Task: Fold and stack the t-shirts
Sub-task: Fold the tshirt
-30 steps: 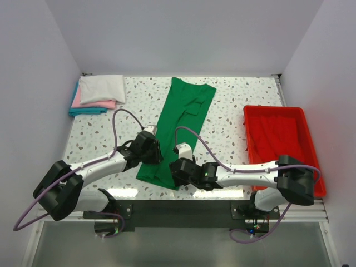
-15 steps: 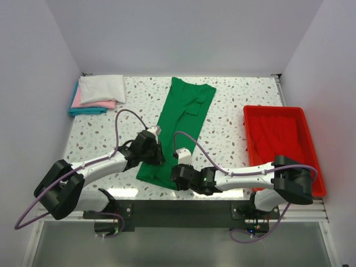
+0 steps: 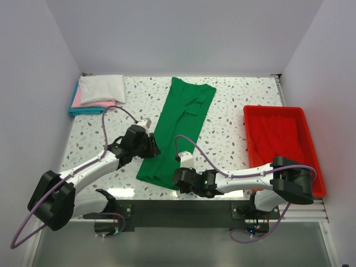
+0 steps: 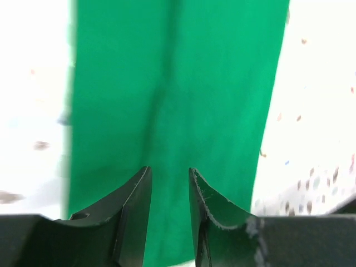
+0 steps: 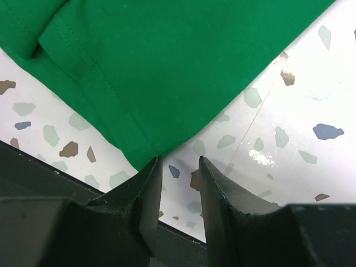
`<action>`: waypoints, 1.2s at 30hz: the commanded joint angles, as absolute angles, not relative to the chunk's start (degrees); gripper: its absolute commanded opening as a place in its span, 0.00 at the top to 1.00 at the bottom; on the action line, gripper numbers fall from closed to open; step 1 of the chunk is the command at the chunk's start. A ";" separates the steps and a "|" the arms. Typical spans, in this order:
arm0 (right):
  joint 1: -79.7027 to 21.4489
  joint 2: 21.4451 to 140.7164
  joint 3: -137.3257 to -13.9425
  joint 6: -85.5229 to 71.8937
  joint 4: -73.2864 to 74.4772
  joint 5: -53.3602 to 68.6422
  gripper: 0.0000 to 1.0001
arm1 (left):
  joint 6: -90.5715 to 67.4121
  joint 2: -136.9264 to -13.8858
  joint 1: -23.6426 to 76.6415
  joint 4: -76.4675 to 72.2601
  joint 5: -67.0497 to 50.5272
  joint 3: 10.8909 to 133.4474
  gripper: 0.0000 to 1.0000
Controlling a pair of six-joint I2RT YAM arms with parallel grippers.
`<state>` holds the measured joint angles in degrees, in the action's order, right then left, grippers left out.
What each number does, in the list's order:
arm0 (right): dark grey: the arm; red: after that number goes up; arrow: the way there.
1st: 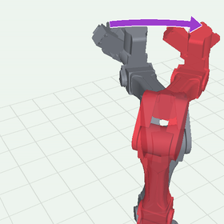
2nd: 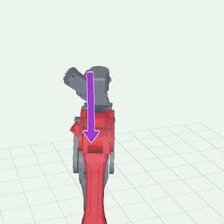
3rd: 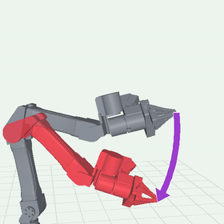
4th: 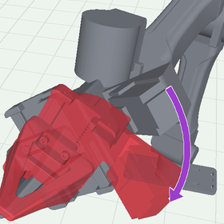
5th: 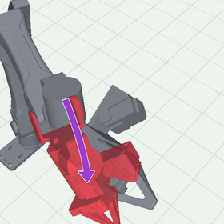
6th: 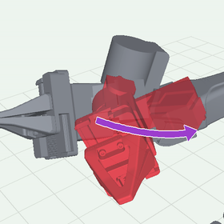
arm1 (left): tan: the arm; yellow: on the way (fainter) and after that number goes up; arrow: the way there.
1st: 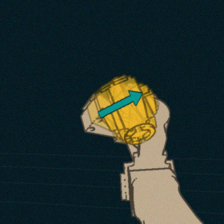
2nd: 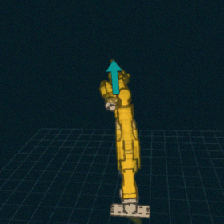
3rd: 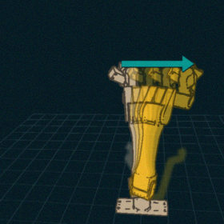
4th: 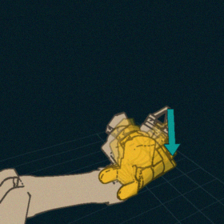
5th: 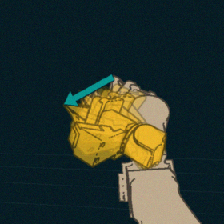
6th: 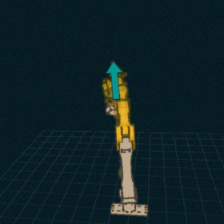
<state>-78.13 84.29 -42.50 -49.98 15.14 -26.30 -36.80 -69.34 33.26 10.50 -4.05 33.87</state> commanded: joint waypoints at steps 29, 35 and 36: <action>-79.28 81.91 -41.84 -52.12 13.18 -30.50 0.65 | -38.50 -73.48 26.10 0.88 -16.69 25.23 0.61; -79.28 82.27 -41.84 -52.21 13.10 -30.41 0.65 | -38.67 -72.95 26.10 -1.49 -18.54 24.96 0.61; -79.19 82.27 -41.84 -52.29 13.01 -30.50 0.65 | -38.67 -72.69 26.10 -1.49 -18.72 24.96 0.61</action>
